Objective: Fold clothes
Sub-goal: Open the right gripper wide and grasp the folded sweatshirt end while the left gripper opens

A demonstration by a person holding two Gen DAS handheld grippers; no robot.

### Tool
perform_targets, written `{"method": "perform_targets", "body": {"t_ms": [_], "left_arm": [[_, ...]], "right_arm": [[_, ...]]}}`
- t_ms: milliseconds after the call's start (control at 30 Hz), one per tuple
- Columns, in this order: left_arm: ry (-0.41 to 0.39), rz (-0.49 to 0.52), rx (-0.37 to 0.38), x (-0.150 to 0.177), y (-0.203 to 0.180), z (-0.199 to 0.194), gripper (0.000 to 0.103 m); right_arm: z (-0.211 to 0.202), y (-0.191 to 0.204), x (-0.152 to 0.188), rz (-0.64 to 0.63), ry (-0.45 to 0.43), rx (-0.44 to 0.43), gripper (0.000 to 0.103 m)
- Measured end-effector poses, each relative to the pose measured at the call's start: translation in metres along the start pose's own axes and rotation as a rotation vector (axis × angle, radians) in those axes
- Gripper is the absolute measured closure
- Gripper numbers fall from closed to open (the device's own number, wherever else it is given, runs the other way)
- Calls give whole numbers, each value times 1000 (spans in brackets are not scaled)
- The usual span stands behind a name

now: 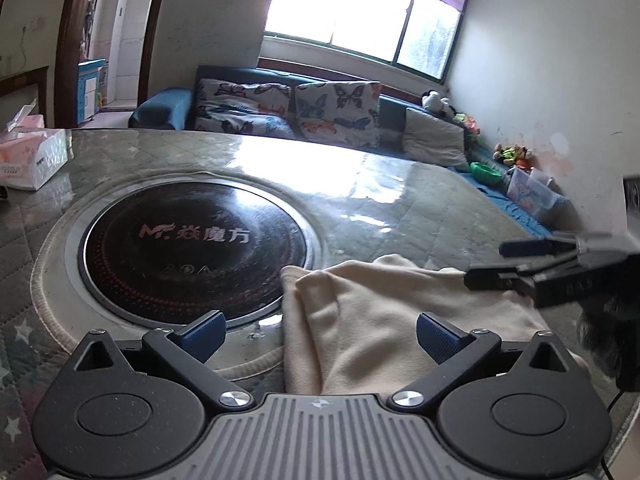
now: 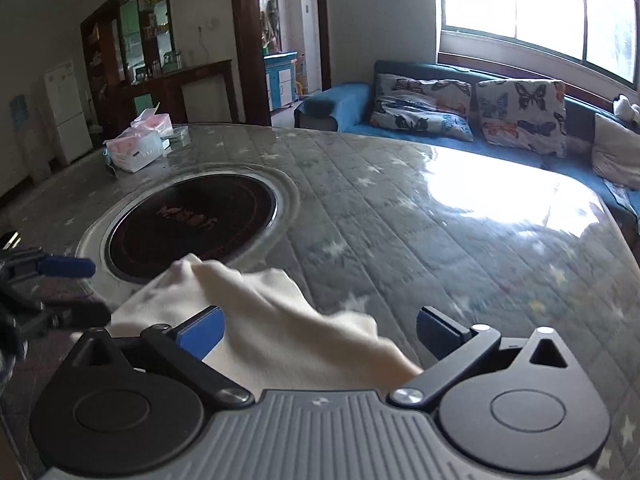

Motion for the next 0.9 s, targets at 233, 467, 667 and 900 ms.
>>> {"method": "perform_targets", "body": {"t_ms": [233,467,667,900], "left_arm": [[-1,-10,-13,3,12,-3,0],[7,-34,-32,7,22,-5,0],[16,-50,-41,7,28,-2,0],[20,-64,-57,9,32,-4,0]], "right_arm": [[44,19,-17,-63,77,22,0],[87,24,-12,-61,169,57,0],[79,30,-26,-74,129,58,0],[95,38,-26,-114,149,62,0]]}}
Point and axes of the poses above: each gripper's, at about its wrist camera, not at the fingertips, and z roughly the way its jaws point, y to its left, x to its underside, the point moved 10 cm from there along z, roughly the way its jaws point, and after that the axes turned 2 degrees about y, right-handed, at the moved point
